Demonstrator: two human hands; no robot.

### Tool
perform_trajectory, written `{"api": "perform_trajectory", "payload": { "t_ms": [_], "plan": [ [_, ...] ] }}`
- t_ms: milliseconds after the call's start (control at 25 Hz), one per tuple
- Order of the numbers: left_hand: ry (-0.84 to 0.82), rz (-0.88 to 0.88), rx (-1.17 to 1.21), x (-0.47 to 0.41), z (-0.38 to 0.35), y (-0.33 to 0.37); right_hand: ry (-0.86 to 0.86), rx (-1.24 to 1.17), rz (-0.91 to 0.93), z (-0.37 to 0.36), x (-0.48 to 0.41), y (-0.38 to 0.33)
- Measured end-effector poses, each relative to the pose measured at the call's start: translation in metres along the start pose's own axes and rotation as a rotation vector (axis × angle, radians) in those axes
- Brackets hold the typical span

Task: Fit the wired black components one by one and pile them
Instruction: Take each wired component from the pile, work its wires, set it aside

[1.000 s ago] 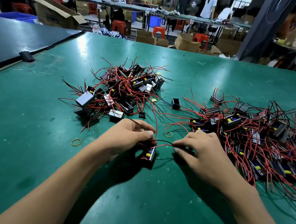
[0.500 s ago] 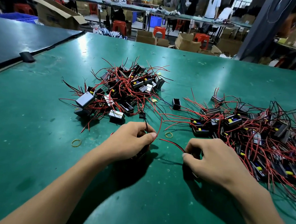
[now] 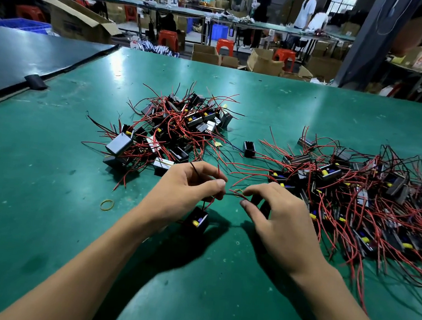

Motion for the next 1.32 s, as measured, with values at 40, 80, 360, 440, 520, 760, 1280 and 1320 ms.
{"api": "perform_trajectory", "payload": {
  "t_ms": [40,80,360,440,520,760,1280,1320],
  "plan": [
    [0.022,-0.024,-0.017,0.000,0.000,0.001,0.026,-0.005,-0.020,0.000,-0.002,0.003],
    [0.046,-0.039,-0.023,0.000,0.001,0.001,0.043,-0.005,-0.042,0.000,-0.004,0.005],
    [0.083,-0.086,-0.038,0.000,-0.005,0.002,0.121,0.010,-0.114,-0.004,-0.004,0.008],
    [0.089,-0.090,-0.046,0.001,-0.006,0.002,0.144,-0.006,-0.116,-0.005,-0.003,0.008],
    [0.104,-0.087,-0.035,0.001,-0.006,0.001,0.171,-0.038,-0.118,-0.005,-0.002,0.008],
    [0.088,-0.101,-0.054,0.002,-0.007,0.001,0.195,-0.148,-0.113,-0.008,-0.001,0.008],
    [0.089,-0.050,-0.125,0.001,-0.012,-0.007,0.146,-0.273,-0.135,-0.011,0.000,0.006],
    [0.091,-0.050,-0.114,0.001,-0.012,-0.007,0.148,-0.275,-0.138,-0.011,0.001,0.007]
  ]
}}
Point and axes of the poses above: each hand's wrist, its own x-axis away from the middle knuckle, its own z-axis out of the back of the hand, y = z × x, the point moved 6 cm from there along -x, towards the middle knuckle, and after that the axes turned 6 degrees about -z, right-handed, at the moved point
